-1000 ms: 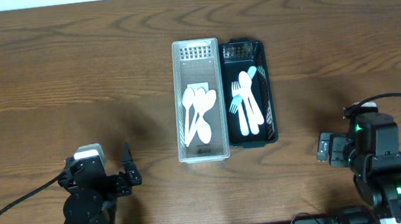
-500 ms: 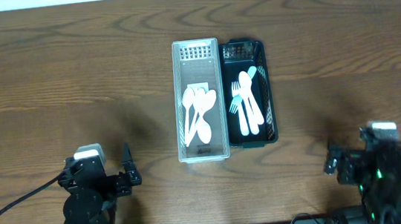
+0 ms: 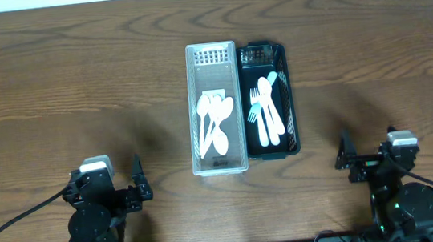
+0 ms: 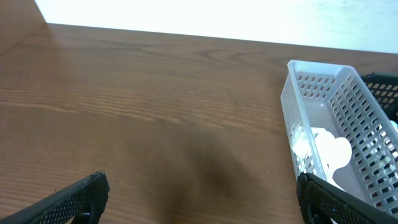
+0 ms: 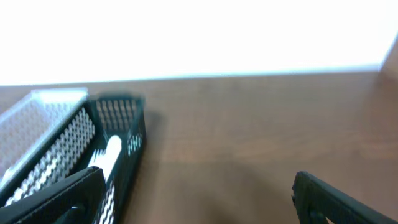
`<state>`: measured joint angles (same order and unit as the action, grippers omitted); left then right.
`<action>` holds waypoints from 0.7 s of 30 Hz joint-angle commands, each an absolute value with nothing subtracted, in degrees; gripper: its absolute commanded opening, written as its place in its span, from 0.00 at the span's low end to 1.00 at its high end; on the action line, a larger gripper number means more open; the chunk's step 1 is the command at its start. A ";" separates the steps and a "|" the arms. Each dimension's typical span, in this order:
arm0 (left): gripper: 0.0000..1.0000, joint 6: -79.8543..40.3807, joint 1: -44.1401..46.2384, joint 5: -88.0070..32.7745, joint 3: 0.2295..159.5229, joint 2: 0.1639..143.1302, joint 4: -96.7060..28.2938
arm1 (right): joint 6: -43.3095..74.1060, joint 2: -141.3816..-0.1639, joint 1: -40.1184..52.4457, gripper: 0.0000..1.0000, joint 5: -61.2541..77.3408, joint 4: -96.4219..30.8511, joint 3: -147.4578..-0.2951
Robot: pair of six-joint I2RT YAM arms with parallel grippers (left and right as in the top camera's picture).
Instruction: Pack container
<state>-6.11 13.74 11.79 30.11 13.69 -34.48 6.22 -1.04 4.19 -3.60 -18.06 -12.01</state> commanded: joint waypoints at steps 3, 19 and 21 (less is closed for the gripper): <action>0.98 -5.58 14.06 11.64 30.00 13.37 -34.41 | -0.10 -0.51 4.58 0.99 -2.68 -6.57 -3.40; 0.98 -5.58 14.06 11.64 30.00 13.34 -34.41 | 0.34 -0.36 4.56 0.99 0.27 -5.78 -1.10; 0.98 -5.58 14.06 11.64 30.00 13.37 -34.41 | 0.34 -0.36 4.56 0.99 0.27 -5.78 -1.10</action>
